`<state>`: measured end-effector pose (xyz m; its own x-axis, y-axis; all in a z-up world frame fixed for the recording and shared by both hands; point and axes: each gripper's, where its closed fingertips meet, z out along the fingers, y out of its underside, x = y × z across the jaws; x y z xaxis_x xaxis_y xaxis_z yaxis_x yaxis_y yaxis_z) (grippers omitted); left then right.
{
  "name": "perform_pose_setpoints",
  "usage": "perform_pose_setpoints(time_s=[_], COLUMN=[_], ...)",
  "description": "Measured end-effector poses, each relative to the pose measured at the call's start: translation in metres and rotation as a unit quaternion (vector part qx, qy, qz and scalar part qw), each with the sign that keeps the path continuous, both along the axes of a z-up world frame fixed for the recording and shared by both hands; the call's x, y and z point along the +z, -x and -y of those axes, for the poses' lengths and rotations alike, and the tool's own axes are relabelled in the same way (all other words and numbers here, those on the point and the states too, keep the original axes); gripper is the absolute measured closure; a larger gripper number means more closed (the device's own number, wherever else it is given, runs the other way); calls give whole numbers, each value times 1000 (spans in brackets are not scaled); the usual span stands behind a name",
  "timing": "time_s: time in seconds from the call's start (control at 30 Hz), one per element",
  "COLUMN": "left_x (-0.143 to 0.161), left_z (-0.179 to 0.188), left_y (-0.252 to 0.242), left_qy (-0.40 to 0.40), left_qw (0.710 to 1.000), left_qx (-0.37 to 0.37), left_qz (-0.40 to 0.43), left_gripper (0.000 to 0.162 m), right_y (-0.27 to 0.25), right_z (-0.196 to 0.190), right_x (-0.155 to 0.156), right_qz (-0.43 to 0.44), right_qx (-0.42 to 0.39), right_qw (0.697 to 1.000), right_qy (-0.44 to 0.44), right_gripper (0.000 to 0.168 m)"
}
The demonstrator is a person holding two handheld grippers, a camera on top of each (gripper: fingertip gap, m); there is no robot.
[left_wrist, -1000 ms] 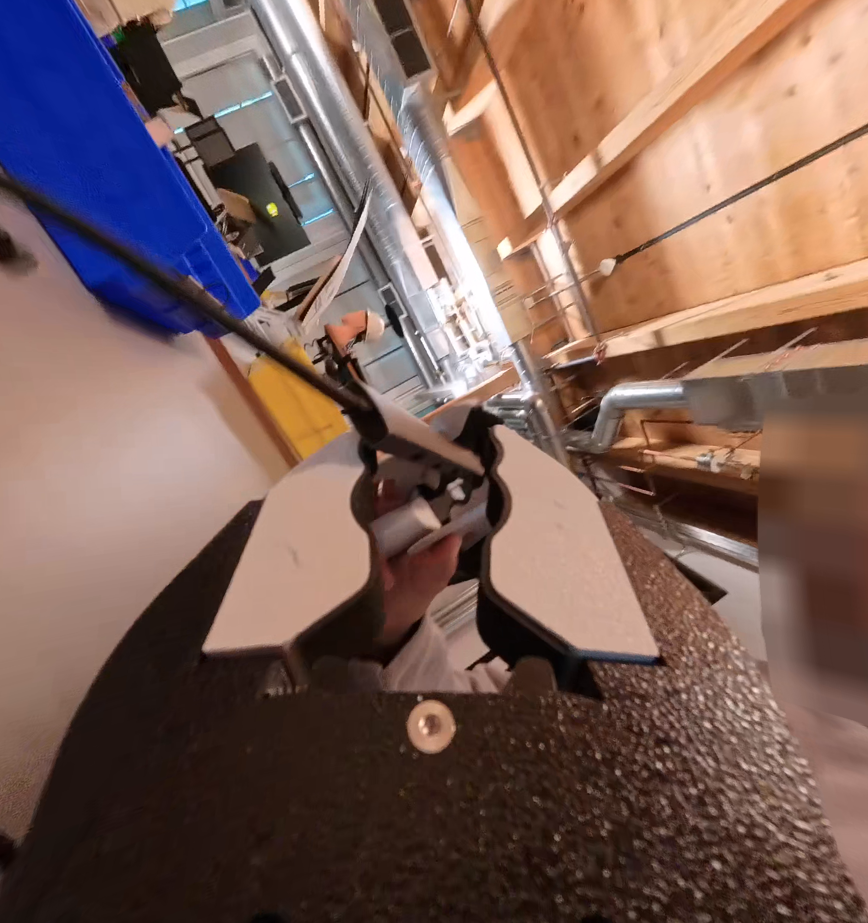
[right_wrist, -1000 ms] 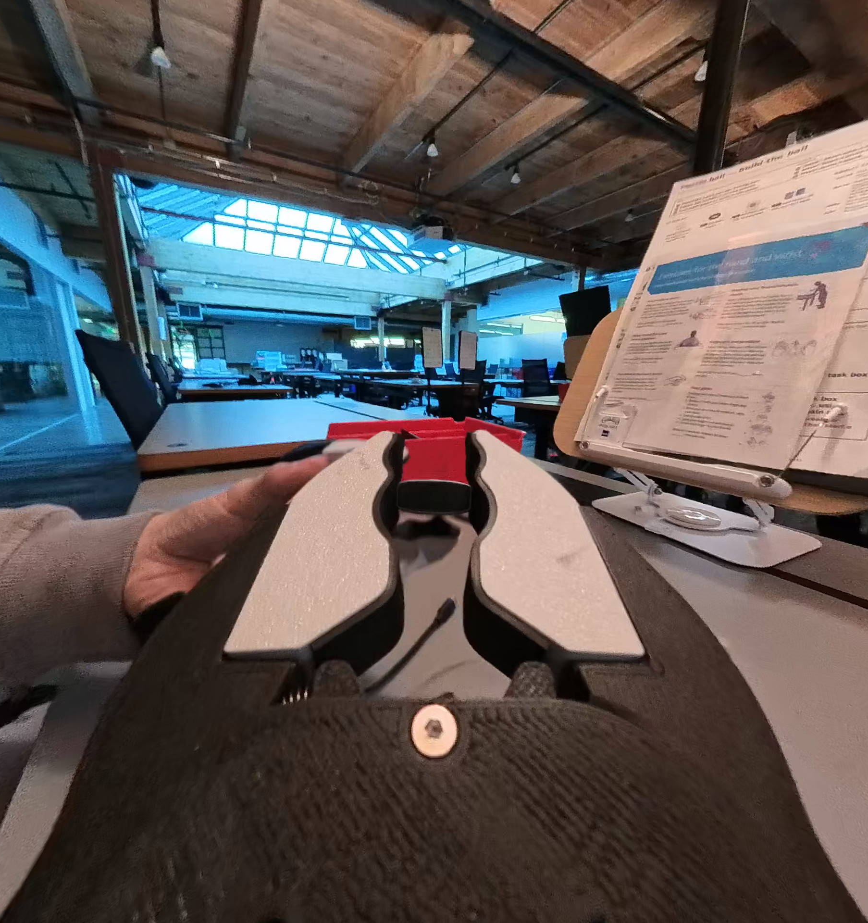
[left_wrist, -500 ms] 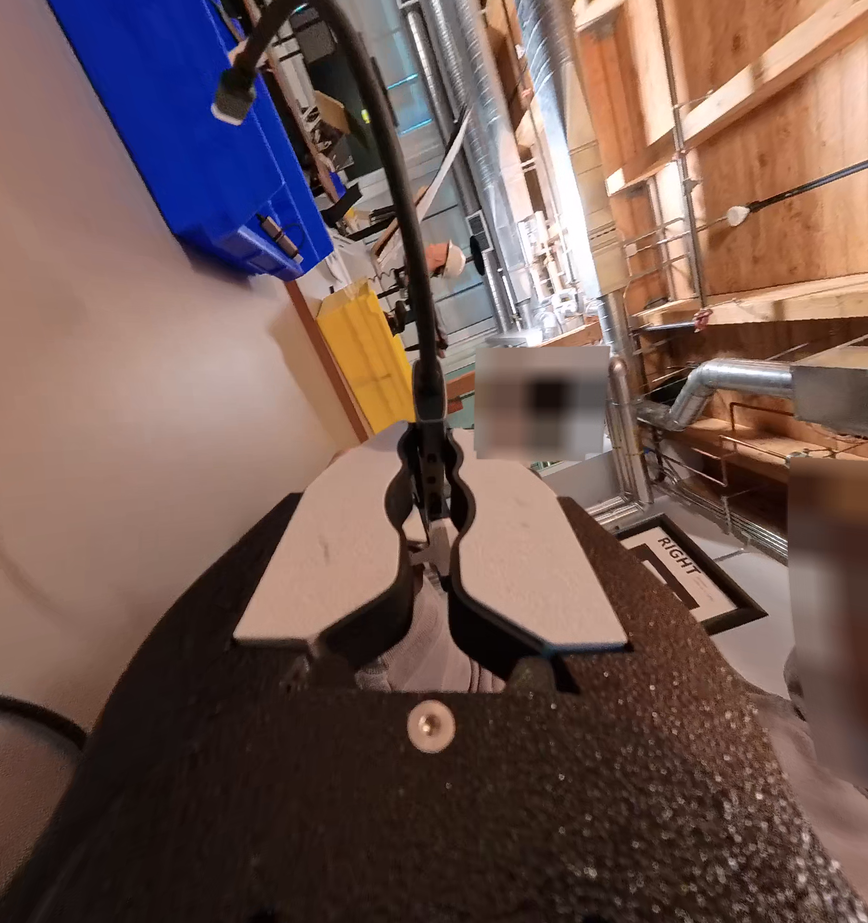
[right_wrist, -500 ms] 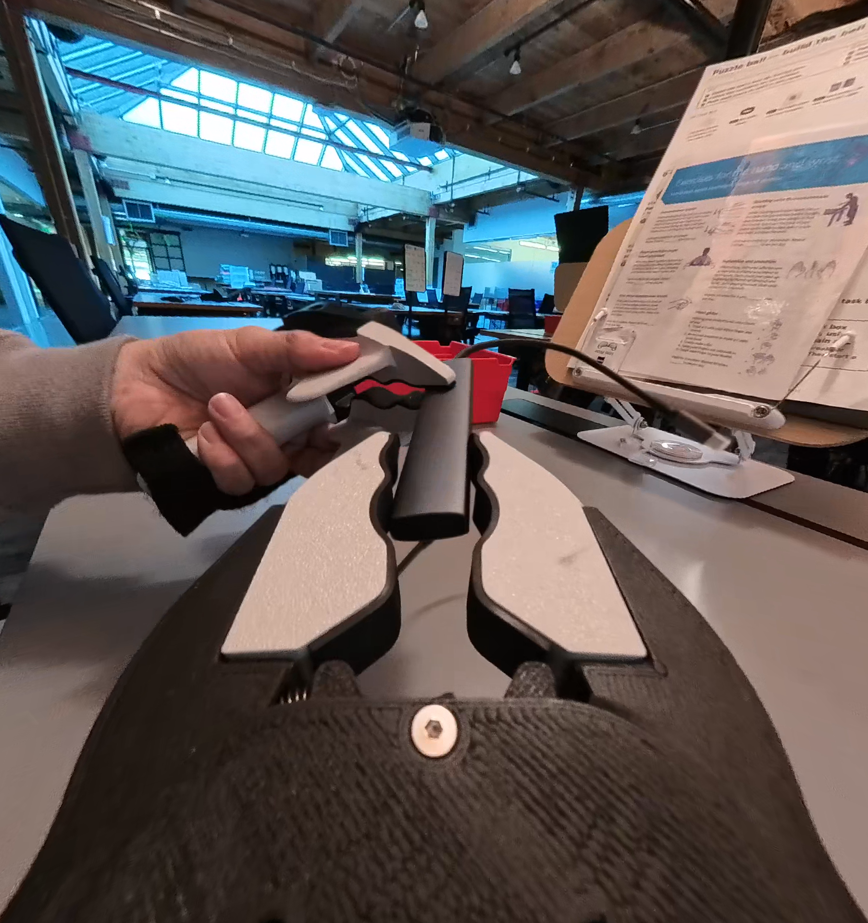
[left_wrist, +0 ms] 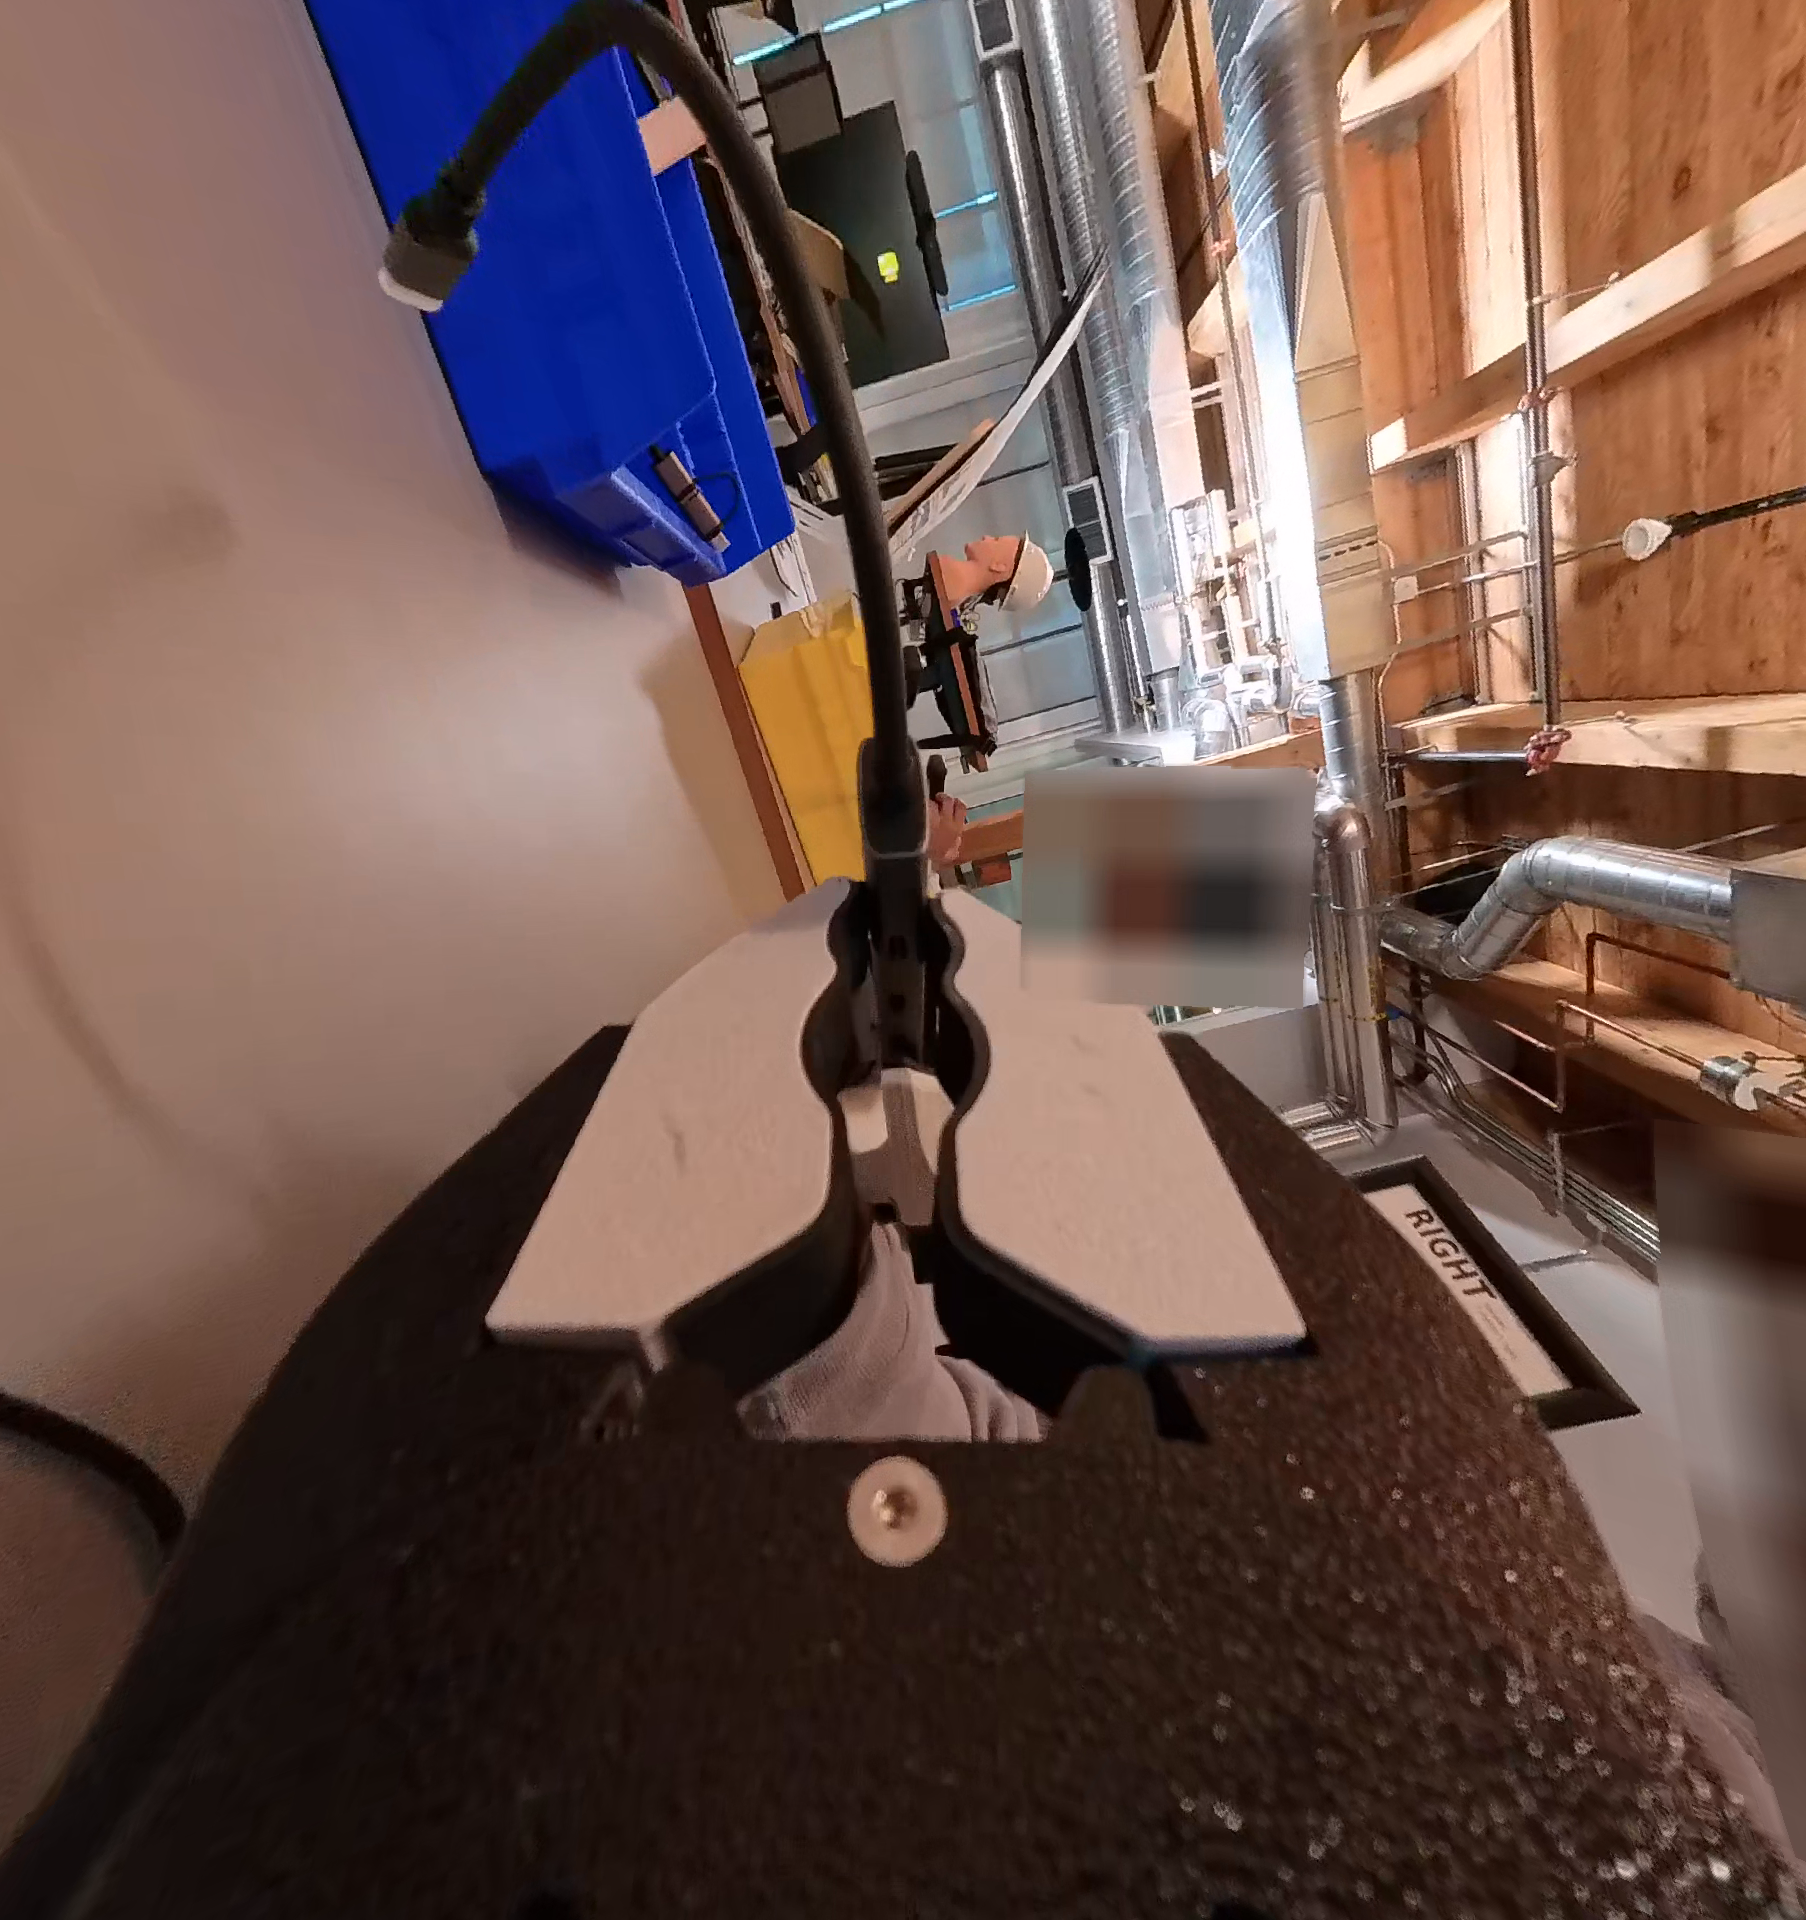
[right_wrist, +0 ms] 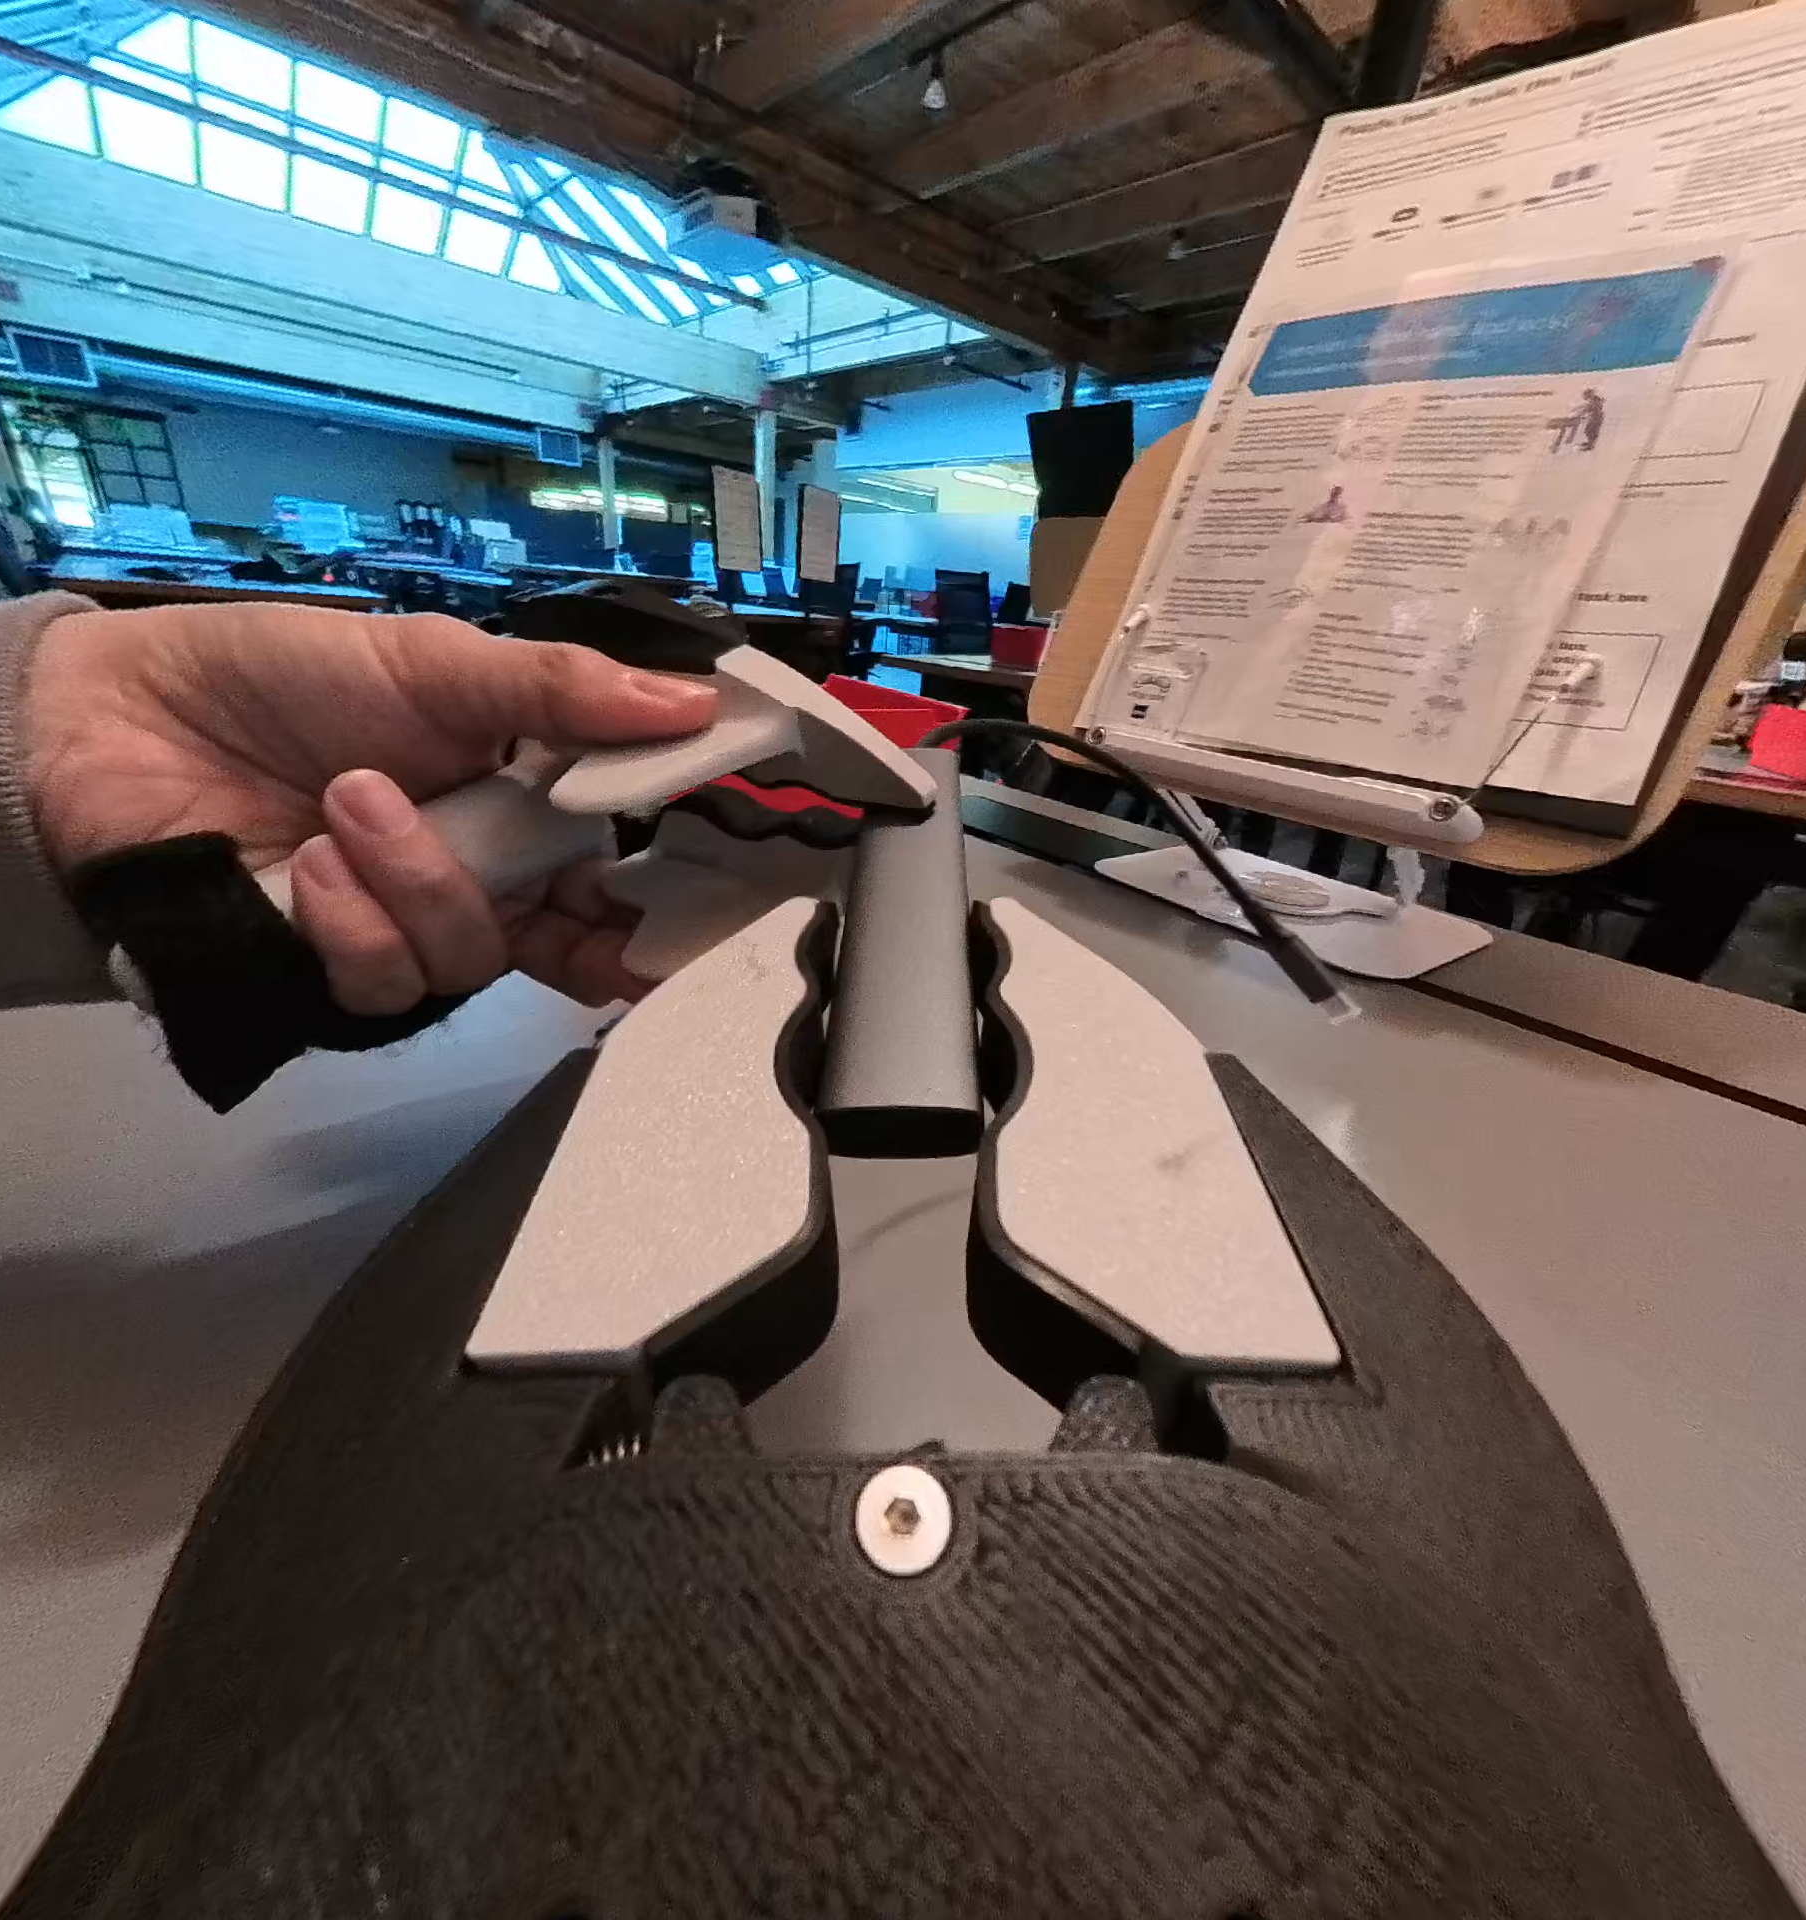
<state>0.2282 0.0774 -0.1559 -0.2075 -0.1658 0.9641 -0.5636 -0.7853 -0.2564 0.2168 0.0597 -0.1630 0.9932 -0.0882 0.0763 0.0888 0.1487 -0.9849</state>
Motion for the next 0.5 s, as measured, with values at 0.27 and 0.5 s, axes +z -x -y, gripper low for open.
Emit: perform_pose_setpoints(time_s=[0.27, 0.5], left_x=[14, 16], left_z=[-13, -32], left_y=[-7, 5], left_qy=[-101, -158], left_qw=[992, 981], left_qx=[53, 80], left_qz=[47, 75], left_gripper=[135, 139], right_y=[-16, -31], right_z=[5, 13], right_x=[-1, 2], right_qz=[-97, -171], right_qx=[6, 23], right_qw=[995, 984], right_qy=[-10, -45], right_gripper=[144, 143])
